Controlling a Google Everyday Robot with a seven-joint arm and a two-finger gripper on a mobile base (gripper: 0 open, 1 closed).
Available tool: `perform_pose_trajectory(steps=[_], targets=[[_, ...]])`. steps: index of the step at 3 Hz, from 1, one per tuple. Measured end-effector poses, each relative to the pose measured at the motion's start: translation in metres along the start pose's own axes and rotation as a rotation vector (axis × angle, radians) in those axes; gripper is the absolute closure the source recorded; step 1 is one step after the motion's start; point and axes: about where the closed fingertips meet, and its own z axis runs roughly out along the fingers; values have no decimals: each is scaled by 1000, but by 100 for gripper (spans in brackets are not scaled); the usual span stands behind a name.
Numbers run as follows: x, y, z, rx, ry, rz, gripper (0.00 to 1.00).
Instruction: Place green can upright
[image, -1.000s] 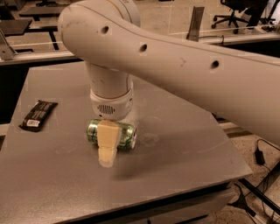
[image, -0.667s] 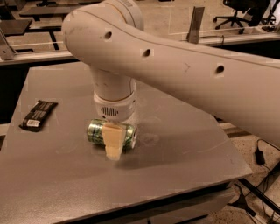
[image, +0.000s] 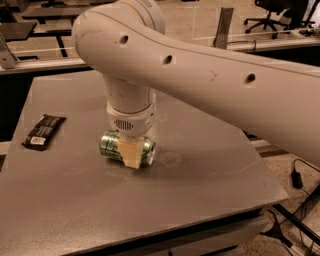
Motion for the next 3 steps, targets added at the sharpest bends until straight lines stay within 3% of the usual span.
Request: perform_pose_trajectory(steps=[1,2,3], targets=[[13,1,-16,29,-3,76,98],[30,1,-39,60,7,187,100],[55,3,-71,66,51,393,100]])
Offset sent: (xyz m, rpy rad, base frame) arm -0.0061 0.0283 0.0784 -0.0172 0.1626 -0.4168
